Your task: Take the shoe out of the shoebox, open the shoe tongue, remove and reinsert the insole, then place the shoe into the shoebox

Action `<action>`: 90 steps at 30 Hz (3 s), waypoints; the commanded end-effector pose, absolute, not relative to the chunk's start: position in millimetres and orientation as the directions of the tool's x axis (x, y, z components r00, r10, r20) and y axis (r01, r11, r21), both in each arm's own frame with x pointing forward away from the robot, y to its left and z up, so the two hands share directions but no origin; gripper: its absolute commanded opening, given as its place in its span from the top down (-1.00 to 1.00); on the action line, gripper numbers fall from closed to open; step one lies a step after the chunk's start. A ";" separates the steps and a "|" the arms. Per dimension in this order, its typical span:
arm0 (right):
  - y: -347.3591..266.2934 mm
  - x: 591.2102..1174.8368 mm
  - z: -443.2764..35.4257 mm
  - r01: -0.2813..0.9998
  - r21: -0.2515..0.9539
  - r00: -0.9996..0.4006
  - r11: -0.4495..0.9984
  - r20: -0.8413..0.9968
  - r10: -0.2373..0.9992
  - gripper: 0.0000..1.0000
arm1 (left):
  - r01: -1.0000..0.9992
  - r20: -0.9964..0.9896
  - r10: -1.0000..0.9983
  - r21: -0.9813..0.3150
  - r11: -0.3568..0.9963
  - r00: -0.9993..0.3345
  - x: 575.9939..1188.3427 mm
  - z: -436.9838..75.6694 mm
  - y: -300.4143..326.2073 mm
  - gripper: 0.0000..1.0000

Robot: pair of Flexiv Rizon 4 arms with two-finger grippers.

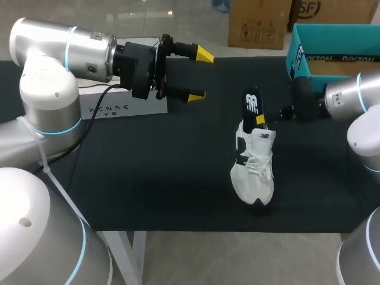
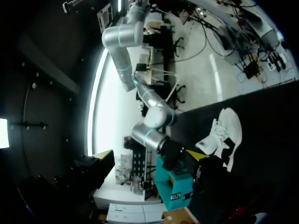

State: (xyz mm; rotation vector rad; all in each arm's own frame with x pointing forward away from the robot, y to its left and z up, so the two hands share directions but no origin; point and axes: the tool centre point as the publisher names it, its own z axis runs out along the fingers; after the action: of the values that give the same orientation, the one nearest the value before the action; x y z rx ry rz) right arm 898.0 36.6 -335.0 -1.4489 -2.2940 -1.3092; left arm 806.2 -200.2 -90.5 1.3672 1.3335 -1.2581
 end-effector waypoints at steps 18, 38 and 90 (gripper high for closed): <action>55.5 903.3 -351.2 0.791 0.585 -0.541 0.177 0.536 0.648 1.00 | 0.992 -0.984 0.167 -0.080 -0.094 -0.064 806.3 -89.9 -200.0 -1.00; 52.1 868.2 -369.2 0.822 0.547 -0.504 0.156 0.573 0.646 1.00 | 0.992 -0.984 0.167 -0.080 -0.094 -0.064 806.3 -89.9 -200.0 -1.00; 35.4 871.5 -315.8 0.793 0.600 -0.509 0.109 0.552 0.660 -1.00 | 0.992 -0.984 0.167 -0.080 -0.094 -0.064 806.3 -89.9 -200.0 -1.00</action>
State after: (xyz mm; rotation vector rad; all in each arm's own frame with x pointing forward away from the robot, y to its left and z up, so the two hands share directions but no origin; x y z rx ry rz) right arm 871.8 34.3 -316.1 -1.4668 -2.2232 -1.3665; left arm 806.1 -200.2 -90.5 1.3673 1.3335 -1.2582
